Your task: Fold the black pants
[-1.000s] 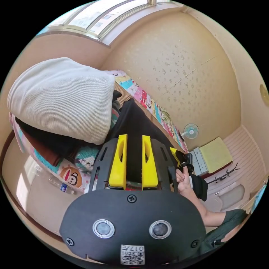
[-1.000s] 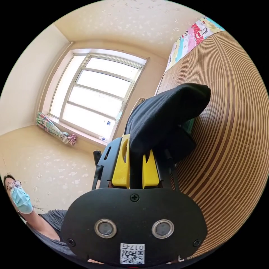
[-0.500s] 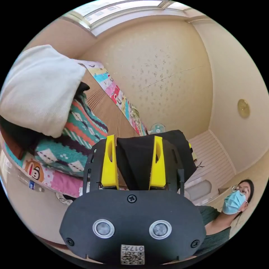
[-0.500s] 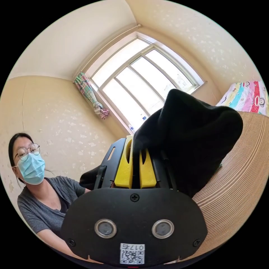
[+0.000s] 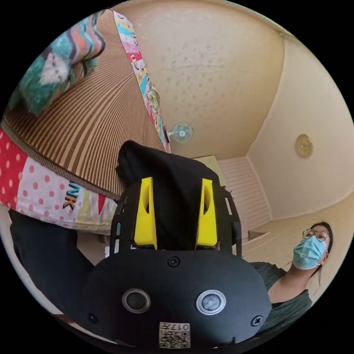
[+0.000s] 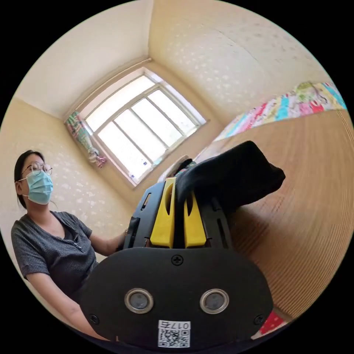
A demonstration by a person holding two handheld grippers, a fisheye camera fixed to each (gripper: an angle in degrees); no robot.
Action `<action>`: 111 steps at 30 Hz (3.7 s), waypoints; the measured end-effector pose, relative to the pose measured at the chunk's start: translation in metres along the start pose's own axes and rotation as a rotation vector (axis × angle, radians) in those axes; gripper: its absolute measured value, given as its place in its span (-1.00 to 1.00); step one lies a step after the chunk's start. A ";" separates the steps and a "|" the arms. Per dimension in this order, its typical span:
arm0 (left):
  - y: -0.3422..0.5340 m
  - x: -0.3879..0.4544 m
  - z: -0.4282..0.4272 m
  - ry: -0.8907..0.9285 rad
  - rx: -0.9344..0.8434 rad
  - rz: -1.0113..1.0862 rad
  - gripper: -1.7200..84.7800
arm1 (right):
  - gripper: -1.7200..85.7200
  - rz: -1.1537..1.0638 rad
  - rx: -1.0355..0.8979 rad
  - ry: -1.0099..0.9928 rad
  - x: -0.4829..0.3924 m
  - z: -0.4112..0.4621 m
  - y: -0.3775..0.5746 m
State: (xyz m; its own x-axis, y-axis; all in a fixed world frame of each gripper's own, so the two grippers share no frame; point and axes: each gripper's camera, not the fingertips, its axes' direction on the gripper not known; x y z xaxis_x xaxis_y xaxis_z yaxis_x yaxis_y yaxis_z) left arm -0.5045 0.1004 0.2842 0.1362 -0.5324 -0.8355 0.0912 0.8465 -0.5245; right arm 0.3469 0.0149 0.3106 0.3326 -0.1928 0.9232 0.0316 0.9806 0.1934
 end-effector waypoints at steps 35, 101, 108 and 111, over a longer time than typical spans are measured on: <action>-0.040 0.047 0.179 -0.224 -0.229 0.220 -0.85 | -0.96 0.472 -0.107 0.038 0.028 -0.075 -0.066; -0.172 -0.010 0.272 -0.535 -0.031 0.280 -0.63 | -0.66 0.392 0.005 0.274 0.060 -0.085 -0.052; -0.208 -0.039 0.318 -0.693 -0.207 0.087 -0.69 | -0.82 0.362 0.028 0.159 0.076 -0.053 -0.076; -0.221 0.008 0.308 -0.514 -0.212 0.196 -0.86 | -0.87 0.236 0.094 0.154 0.039 -0.073 -0.099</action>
State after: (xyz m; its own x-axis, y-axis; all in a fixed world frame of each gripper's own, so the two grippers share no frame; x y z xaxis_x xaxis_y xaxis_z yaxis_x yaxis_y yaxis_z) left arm -0.2199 -0.0925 0.4442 0.5958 -0.2552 -0.7615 -0.1759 0.8837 -0.4338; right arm 0.4256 -0.0867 0.3037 0.4596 0.0546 0.8865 -0.1483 0.9888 0.0160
